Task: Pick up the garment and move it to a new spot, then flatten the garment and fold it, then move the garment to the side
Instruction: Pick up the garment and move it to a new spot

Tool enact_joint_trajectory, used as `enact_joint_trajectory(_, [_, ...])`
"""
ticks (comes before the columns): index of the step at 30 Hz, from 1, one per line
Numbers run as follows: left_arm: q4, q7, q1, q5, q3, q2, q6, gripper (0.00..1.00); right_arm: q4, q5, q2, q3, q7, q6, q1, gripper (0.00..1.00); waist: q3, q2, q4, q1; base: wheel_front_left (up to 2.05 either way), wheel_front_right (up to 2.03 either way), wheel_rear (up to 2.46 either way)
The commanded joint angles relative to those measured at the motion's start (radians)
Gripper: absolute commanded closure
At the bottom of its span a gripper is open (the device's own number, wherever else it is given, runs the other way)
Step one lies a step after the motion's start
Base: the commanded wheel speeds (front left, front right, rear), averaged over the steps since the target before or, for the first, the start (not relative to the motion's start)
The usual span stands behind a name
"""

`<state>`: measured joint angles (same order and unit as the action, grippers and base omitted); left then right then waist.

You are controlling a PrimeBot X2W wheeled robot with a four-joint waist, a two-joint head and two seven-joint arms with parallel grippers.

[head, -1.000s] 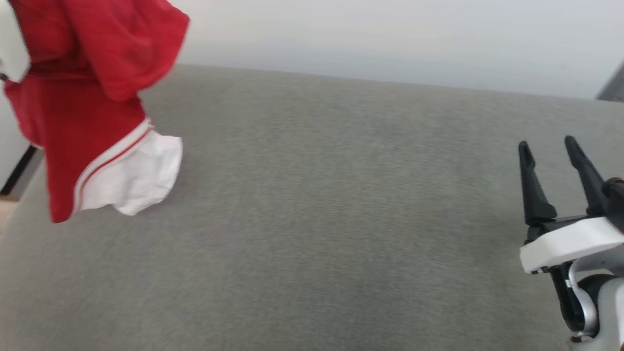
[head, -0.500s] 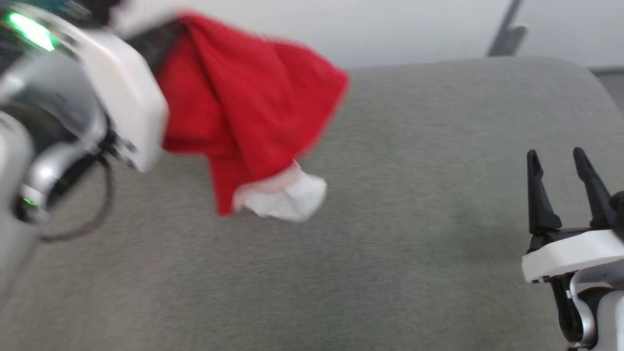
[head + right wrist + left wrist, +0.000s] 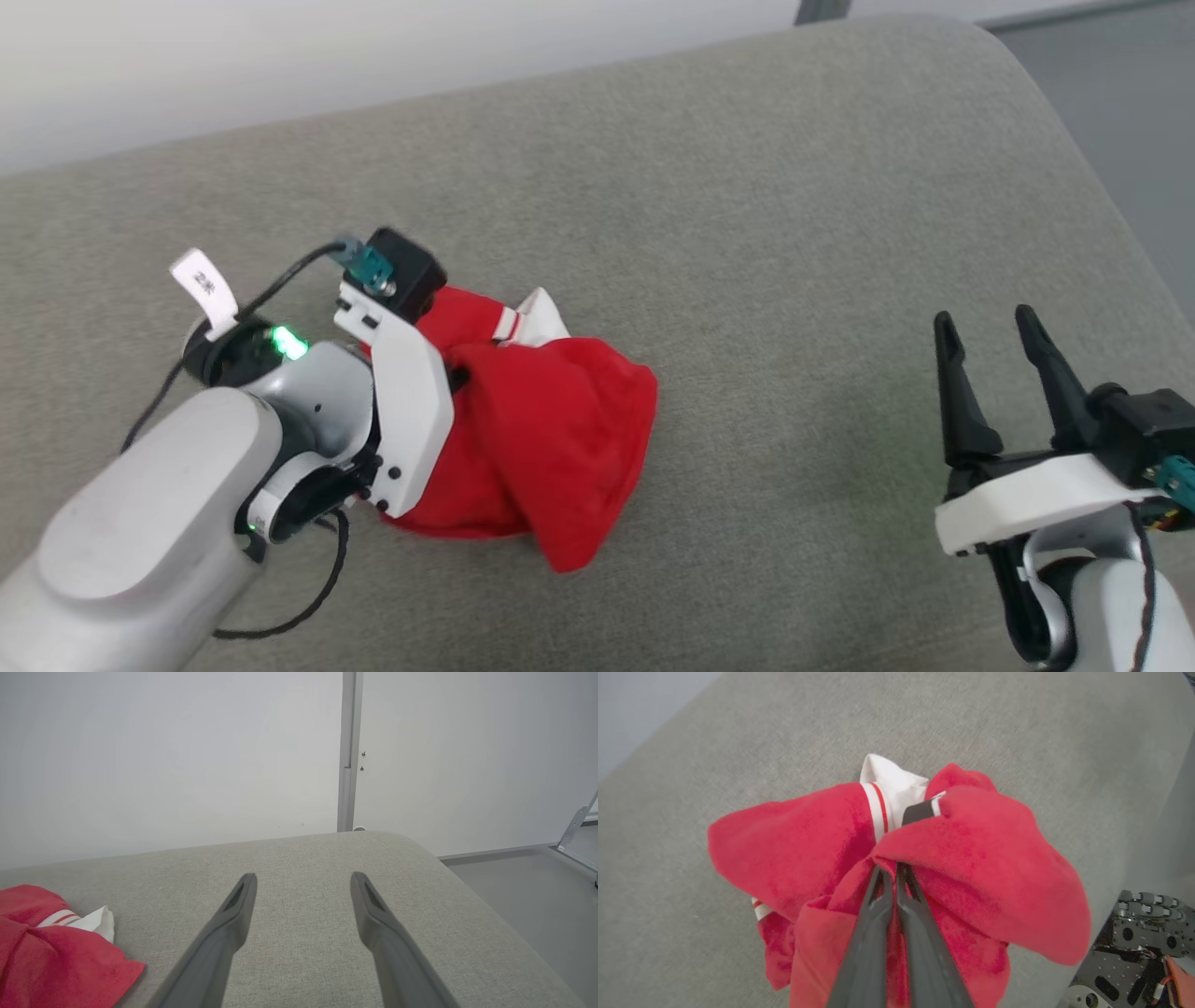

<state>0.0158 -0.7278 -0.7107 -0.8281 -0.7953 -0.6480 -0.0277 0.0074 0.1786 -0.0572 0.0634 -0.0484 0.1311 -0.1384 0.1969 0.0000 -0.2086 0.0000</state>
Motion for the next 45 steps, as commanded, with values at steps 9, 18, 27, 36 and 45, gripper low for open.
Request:
enact_joint_trajectory(9, [0.344, 0.05, 0.026, -0.01, -0.067, 0.101, 0.084, 1.0, 0.067, 0.011, 0.007, -0.042, -0.052, -0.001, -0.058, 0.0, 0.039, 0.0, -0.036, 0.0, 0.0, 0.0, 0.0])
enact_joint_trajectory(18, [0.447, 0.146, -0.025, -0.008, -0.069, 0.143, 0.132, 0.0, 0.08, -0.004, -0.002, -0.06, -0.061, -0.001, -0.071, 0.0, 0.005, 0.0, 0.002, 0.0, 0.0, 0.0, 0.0])
enact_joint_trajectory(27, [0.35, 0.318, 0.008, -0.019, -0.01, 0.107, 0.138, 0.0, 0.075, -0.002, -0.038, -0.051, -0.04, -0.001, -0.031, 0.0, -0.11, 0.0, 0.091, 0.0, 0.0, 0.0, 0.0])
enact_joint_trajectory(36, [0.223, 0.557, 0.132, -0.013, 0.093, 0.017, 0.073, 0.0, 0.063, 0.017, -0.077, -0.071, -0.025, -0.001, 0.014, 0.0, -0.212, 0.0, 0.172, 0.0, 0.0, 0.0, 0.0])
enact_joint_trajectory(45, [0.082, 0.792, 0.339, -0.015, 0.216, -0.096, -0.048, 0.0, 0.061, 0.037, -0.085, -0.067, -0.025, -0.001, 0.049, 0.0, -0.251, 0.0, 0.233, 0.0, 0.0, 0.0, 0.0])
